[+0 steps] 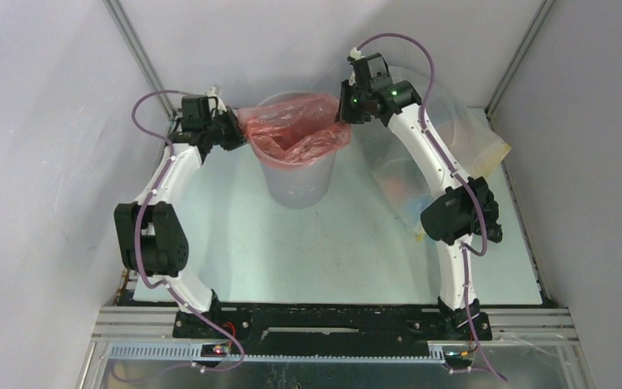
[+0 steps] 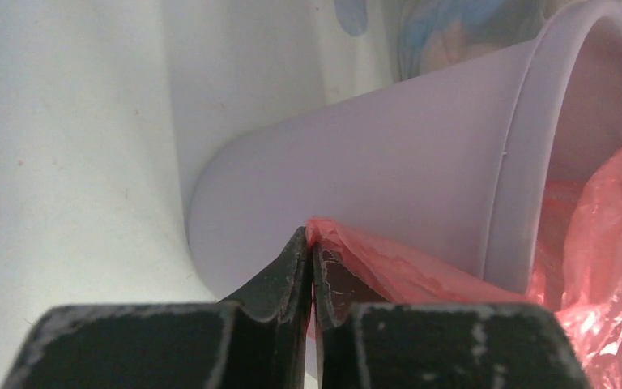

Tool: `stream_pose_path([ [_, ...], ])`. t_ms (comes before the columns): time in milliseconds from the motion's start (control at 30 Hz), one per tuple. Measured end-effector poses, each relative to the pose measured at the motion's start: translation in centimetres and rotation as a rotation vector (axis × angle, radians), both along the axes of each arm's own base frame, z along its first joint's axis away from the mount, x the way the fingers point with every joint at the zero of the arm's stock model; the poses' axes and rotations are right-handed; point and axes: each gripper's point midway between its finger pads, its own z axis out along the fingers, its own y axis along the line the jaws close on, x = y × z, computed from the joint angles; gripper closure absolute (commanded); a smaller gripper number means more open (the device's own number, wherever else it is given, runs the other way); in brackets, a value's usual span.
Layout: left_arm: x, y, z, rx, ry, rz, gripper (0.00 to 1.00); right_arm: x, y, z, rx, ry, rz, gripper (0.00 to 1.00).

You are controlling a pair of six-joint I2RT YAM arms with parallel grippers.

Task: Put the trash bags into the trash bin

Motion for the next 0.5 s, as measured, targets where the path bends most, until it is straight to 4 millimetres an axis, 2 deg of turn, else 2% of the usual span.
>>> stream_pose_path([
  [133, -0.6, -0.7, -0.5, -0.031, 0.003, -0.041, 0.89, -1.2, -0.7, 0.1, -0.022, 0.032, -0.008, 0.88],
  [267, -3.0, -1.9, -1.3, -0.070, 0.036, -0.088, 0.88, -3.8, -1.8, 0.3, -0.066, 0.079, -0.013, 0.86],
  [433, -7.1, -4.0, -0.3, -0.100, 0.028, -0.143, 0.89, -9.1, -4.0, 0.2, -0.112, 0.155, -0.028, 0.82],
  [500, -8.8, -4.9, 0.6, -0.115, 0.013, -0.169, 0.88, -11.4, -5.1, 0.2, -0.116, 0.182, -0.039, 0.75],
])
